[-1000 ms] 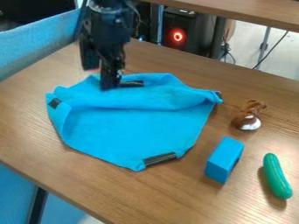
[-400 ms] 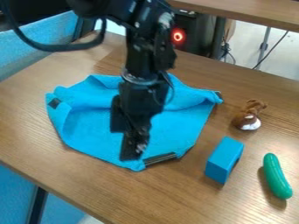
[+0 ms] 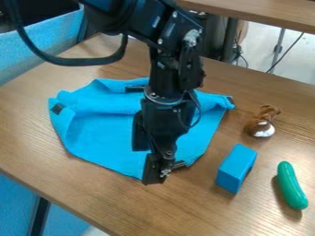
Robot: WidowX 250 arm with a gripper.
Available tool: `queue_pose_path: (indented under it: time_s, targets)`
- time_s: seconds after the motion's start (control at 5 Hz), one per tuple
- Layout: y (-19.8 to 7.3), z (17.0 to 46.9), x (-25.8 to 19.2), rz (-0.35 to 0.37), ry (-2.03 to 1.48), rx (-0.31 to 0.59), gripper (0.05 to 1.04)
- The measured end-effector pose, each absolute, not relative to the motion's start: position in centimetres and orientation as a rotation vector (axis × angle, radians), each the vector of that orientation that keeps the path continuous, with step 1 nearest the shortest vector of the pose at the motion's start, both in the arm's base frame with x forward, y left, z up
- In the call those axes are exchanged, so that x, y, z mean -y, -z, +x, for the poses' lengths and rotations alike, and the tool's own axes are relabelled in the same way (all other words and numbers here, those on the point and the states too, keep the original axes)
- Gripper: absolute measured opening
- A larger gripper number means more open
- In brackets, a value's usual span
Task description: Fold the cloth from bottom right to top left
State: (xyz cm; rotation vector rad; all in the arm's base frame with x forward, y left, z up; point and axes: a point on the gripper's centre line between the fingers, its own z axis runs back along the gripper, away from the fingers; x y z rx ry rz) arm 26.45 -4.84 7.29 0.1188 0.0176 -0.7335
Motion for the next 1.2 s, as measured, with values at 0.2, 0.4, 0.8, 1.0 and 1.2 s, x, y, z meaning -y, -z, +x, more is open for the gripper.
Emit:
queue_pose_path:
  time_s: [0.2,0.4,0.8,1.0,1.2]
  targets:
    - [-6.3,27.5,5.0,0.144,0.707,-0.012,1.001]
    - [-5.6,28.4,5.2,0.147,0.689,-0.012,1.001]
    - [-4.1,29.3,5.4,0.154,0.651,-0.007,0.789]
    - [-3.9,29.4,5.6,0.166,0.649,0.018,0.491]
    - [-3.8,29.2,5.6,0.165,0.644,0.022,0.217]
